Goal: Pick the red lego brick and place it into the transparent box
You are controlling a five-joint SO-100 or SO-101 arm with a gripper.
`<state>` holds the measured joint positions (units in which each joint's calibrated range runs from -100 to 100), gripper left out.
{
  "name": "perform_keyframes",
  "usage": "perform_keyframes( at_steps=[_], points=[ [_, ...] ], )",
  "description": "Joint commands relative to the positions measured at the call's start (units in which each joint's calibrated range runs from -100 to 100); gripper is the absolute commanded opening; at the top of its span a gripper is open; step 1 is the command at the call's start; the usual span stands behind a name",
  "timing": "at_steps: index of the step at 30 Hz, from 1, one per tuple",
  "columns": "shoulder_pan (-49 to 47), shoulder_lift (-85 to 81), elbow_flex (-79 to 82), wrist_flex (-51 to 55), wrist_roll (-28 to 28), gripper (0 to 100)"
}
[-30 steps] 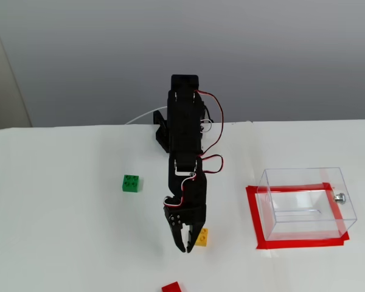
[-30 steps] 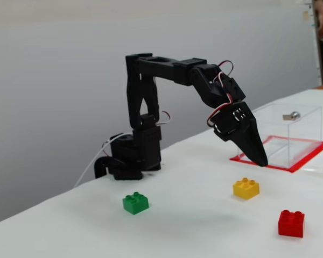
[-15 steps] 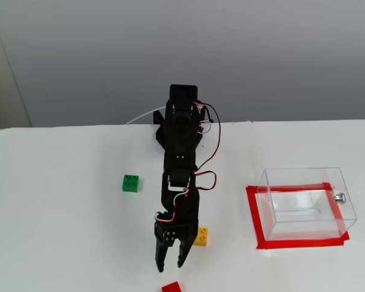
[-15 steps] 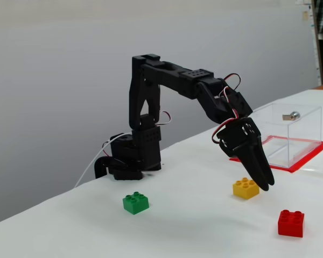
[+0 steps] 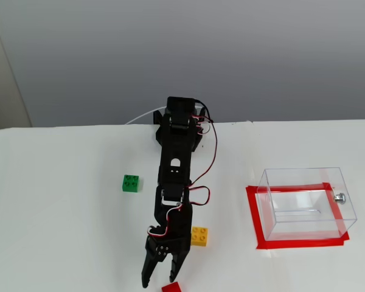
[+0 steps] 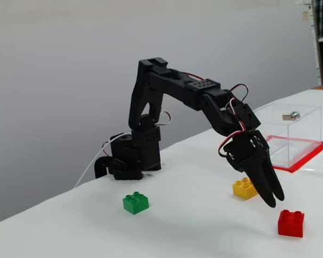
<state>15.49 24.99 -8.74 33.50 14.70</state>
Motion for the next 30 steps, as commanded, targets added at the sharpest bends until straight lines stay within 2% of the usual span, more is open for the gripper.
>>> perform_keyframes(
  at_steps=[1,8,13,30],
  points=[
    [-1.18,0.76,-3.83,-0.26,0.17,26],
    [-4.36,2.88,-4.19,0.0,-0.3,26],
    [-6.14,3.31,-4.19,2.53,-0.46,31],
    [-5.1,7.04,-6.0,1.92,-1.29,32]
  ],
)
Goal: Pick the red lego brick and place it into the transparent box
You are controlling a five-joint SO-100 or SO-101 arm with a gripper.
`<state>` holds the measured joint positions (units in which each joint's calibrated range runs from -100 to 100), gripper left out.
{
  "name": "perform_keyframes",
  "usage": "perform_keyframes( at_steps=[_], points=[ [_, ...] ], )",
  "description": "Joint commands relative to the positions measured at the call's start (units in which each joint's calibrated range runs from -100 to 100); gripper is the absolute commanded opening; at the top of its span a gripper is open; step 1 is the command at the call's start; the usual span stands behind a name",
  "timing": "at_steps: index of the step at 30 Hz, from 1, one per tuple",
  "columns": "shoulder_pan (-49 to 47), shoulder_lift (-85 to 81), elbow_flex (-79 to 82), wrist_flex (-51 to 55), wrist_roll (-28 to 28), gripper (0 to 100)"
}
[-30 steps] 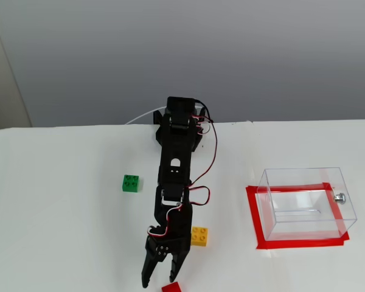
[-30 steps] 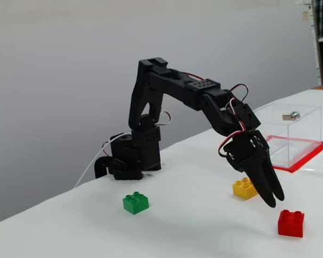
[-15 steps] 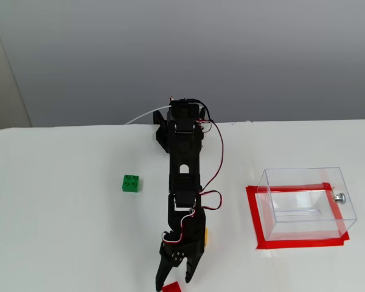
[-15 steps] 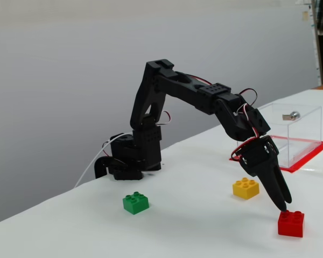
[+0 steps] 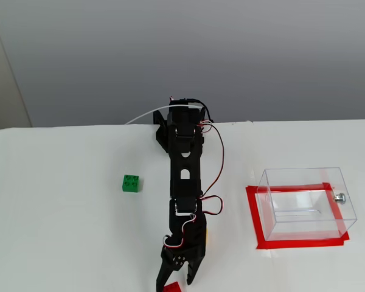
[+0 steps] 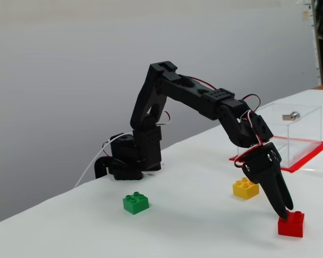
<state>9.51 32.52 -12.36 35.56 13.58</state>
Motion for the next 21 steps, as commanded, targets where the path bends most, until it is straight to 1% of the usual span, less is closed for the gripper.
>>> perform_keyframes(
  at_steps=[1,6,10,21],
  points=[
    [1.03,-0.48,-2.38,-0.14,-0.22,32],
    [1.18,-0.31,-2.47,-0.31,-0.06,32],
    [1.18,1.13,-2.74,-2.4,0.04,32],
    [0.44,2.66,-5.73,-2.66,-0.01,32]
  ],
)
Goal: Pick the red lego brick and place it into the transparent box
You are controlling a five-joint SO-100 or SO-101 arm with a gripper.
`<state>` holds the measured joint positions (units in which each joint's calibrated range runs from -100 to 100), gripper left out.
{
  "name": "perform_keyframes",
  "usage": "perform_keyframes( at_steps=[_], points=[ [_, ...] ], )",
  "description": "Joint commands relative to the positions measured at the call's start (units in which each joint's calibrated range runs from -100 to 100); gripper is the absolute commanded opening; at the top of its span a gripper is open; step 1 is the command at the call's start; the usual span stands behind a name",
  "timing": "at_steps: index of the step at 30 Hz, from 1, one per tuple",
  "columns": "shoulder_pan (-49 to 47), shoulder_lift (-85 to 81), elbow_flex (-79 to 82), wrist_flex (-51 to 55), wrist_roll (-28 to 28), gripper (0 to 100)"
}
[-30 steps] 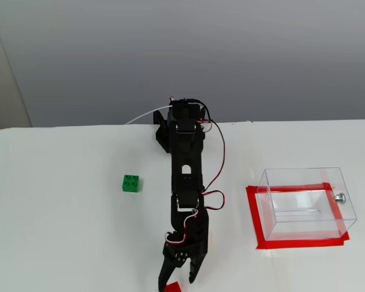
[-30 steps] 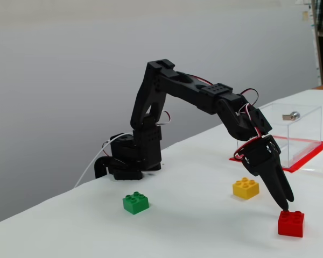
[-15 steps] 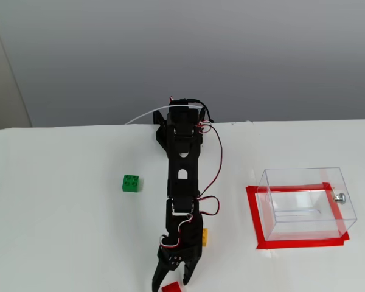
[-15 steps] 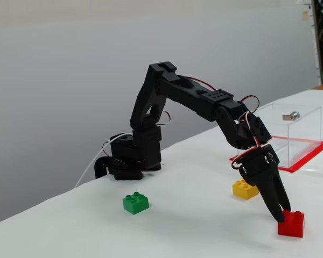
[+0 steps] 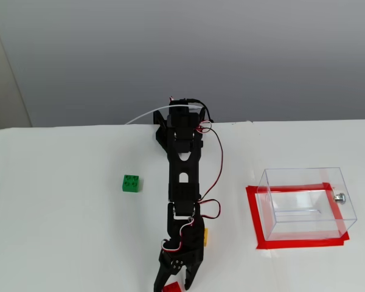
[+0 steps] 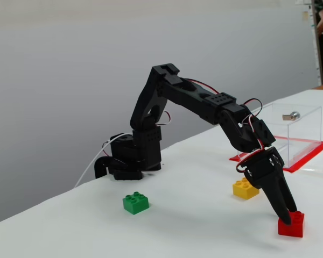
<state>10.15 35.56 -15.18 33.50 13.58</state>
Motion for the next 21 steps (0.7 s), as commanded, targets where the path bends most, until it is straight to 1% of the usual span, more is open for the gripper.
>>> perform_keyframes(
  at_steps=[1,21],
  points=[
    [-0.43,-0.39,-2.9,-0.61,-0.12,32],
    [-0.72,2.33,-3.17,-1.82,0.04,32]
  ],
)
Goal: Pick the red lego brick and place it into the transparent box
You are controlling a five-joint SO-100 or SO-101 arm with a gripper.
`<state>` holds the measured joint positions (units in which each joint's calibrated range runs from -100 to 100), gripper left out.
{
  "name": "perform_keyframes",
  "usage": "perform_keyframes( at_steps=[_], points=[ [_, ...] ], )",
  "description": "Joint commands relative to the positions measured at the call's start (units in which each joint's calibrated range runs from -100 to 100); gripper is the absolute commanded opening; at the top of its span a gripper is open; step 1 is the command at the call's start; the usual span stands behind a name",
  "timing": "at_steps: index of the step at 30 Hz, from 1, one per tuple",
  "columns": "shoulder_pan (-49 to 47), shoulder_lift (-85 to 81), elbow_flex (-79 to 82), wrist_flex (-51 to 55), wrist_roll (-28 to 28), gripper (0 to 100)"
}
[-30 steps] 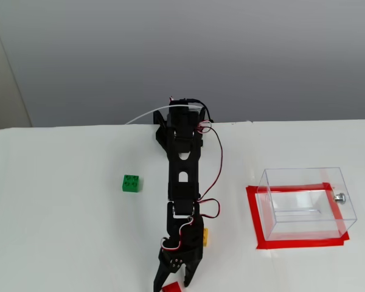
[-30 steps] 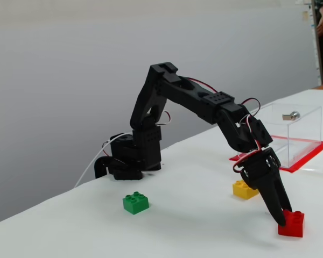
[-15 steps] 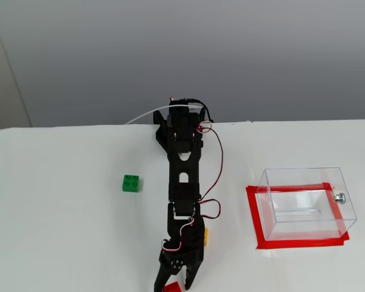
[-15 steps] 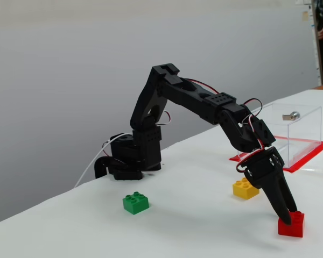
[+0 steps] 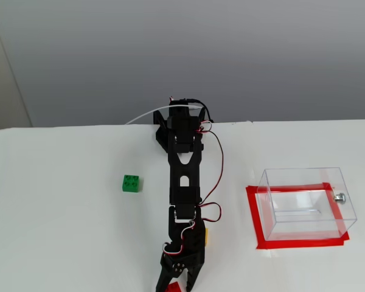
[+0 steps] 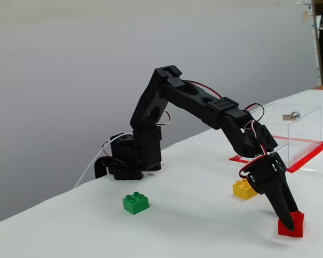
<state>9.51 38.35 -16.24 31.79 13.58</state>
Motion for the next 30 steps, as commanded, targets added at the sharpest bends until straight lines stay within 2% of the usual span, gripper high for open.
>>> perform_keyframes(
  at_steps=[1,12,19,26,30],
  points=[
    [-0.08,-0.46,-2.02,0.15,0.04,32],
    [-0.01,-0.89,-1.21,0.41,0.04,31],
    [-0.01,-0.97,-1.21,0.41,0.09,20],
    [-0.01,-0.97,-1.21,0.41,0.09,20],
    [0.14,-1.06,-1.21,0.41,0.09,16]
  ],
)
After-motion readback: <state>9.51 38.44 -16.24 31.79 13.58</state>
